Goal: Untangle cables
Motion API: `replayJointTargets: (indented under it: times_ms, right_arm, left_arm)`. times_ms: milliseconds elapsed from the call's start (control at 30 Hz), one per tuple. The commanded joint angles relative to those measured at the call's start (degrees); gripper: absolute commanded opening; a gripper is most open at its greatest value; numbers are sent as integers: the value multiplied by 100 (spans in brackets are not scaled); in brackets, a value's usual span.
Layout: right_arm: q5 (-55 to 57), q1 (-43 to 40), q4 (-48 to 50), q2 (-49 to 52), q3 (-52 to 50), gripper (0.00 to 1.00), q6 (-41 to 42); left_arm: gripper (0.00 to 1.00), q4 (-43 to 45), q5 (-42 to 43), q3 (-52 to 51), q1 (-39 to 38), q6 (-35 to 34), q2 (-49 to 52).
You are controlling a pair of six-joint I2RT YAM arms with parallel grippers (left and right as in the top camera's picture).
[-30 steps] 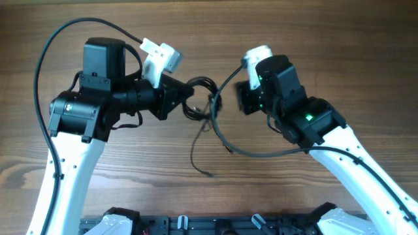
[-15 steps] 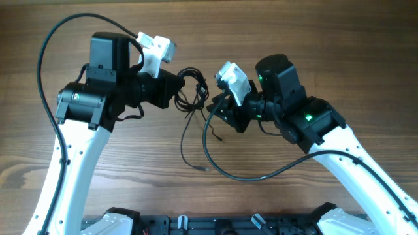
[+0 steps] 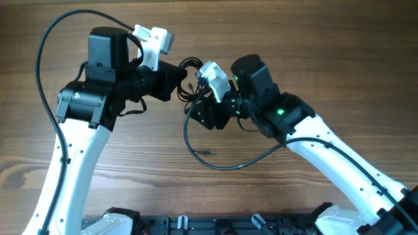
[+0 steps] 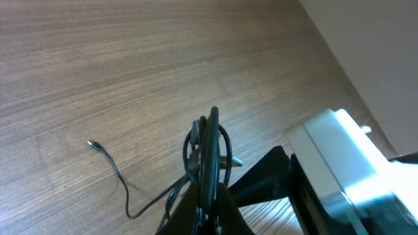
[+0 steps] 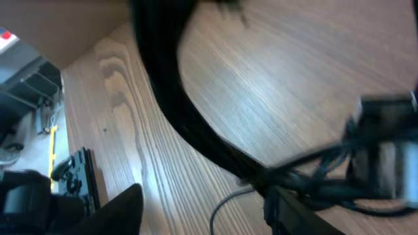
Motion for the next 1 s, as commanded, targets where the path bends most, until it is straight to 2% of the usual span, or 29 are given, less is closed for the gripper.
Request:
replayJointTargets:
  times_ms: [0, 133, 167, 233, 300, 333, 500, 667, 800, 967]
  right_arm:
    - [-2, 22, 208, 76, -9, 63, 120]
    - [435, 22, 308, 76, -9, 62, 118]
    - [472, 22, 343, 76, -9, 58, 118]
    - [474, 22, 490, 76, -9, 38, 120]
    - [479, 22, 612, 76, -9, 10, 133]
    - [560, 22, 629, 76, -9, 4, 245]
    - [890, 22, 645, 74, -9, 4, 566]
    - [1207, 20, 341, -11, -7, 4, 807]
    - [487, 20, 299, -450, 4, 4, 887]
    - [-79, 20, 487, -1591, 7, 4, 868]
  left_arm:
    - [4, 39, 153, 111, -15, -98, 33]
    - [4, 13, 155, 111, -15, -98, 33]
    - [4, 13, 155, 111, -15, -98, 33]
    - [4, 13, 155, 111, -15, -98, 33]
    - [4, -17, 153, 111, -15, -98, 33]
    - [4, -28, 153, 111, -15, -98, 33]
    - [4, -37, 149, 111, -15, -96, 33]
    - [4, -192, -214, 111, -15, -94, 33]
    - [4, -203, -365, 109, -15, -94, 33]
    - [4, -210, -365, 109, -15, -92, 33]
